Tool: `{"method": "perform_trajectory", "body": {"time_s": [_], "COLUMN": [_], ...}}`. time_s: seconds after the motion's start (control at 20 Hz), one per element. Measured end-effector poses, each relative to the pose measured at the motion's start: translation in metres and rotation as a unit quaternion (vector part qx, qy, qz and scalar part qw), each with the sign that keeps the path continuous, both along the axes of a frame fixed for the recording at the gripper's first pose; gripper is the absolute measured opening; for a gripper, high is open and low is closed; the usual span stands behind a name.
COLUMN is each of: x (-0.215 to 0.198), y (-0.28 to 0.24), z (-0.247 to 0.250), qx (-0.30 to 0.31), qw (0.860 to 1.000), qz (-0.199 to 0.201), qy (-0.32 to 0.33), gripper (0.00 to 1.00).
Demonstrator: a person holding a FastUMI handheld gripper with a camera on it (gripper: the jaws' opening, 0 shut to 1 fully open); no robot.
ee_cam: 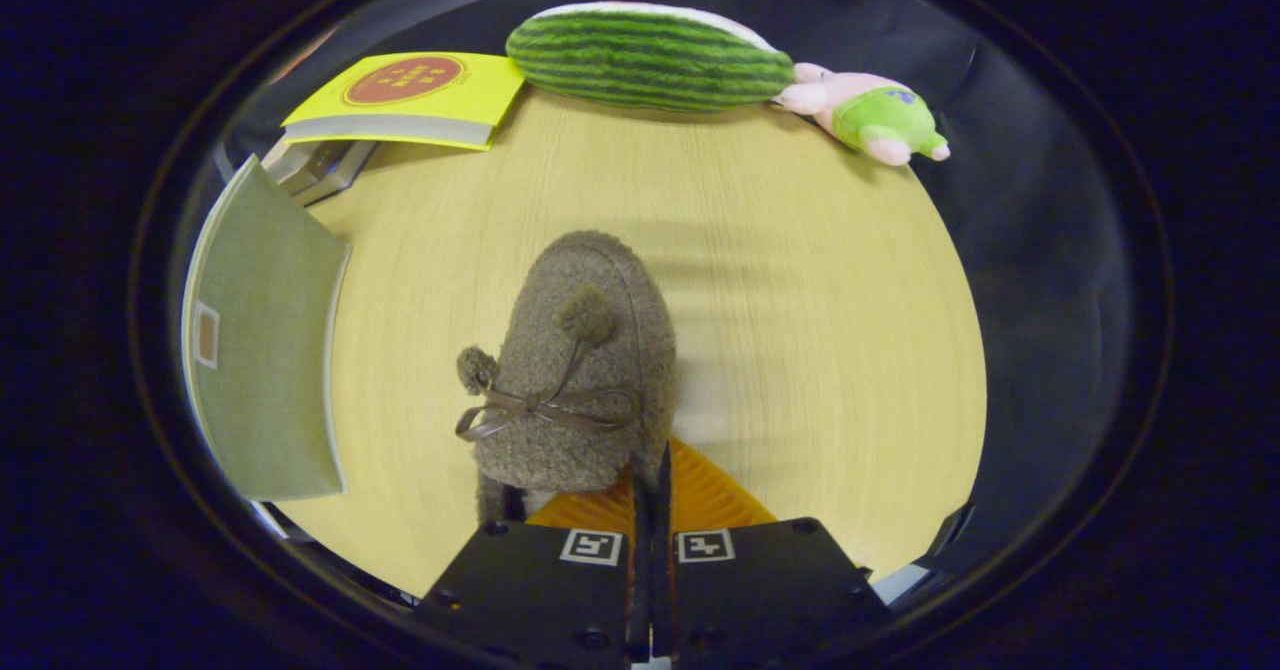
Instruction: Open the storage box then place both shoes into the box .Put the left shoe in first, then the right shoe, with the right side of both shoes facing outward in a uniform manner.
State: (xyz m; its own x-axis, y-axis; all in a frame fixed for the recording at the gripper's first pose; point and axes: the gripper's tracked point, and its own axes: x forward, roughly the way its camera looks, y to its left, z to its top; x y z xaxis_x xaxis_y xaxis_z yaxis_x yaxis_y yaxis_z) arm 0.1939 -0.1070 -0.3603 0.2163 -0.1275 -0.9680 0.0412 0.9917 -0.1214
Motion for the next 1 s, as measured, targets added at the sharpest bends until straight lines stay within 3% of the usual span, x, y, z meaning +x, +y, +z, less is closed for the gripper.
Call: {"method": "perform_trajectory", "body": {"time_s": [0.4, 0.7, 1.0], "x": [-0.003, -0.008, -0.007], "y": [0.047, 0.124, 0.181], "z": [0.084, 0.137, 0.163], "qx": [-0.017, 0.037, 0.047], "qw": [0.999, 0.997, 0.995], "qz": [0.032, 0.048, 0.058], "qy": [-0.039, -0.052, -0.063], "gripper": [0.07, 0.07, 0.07]}}
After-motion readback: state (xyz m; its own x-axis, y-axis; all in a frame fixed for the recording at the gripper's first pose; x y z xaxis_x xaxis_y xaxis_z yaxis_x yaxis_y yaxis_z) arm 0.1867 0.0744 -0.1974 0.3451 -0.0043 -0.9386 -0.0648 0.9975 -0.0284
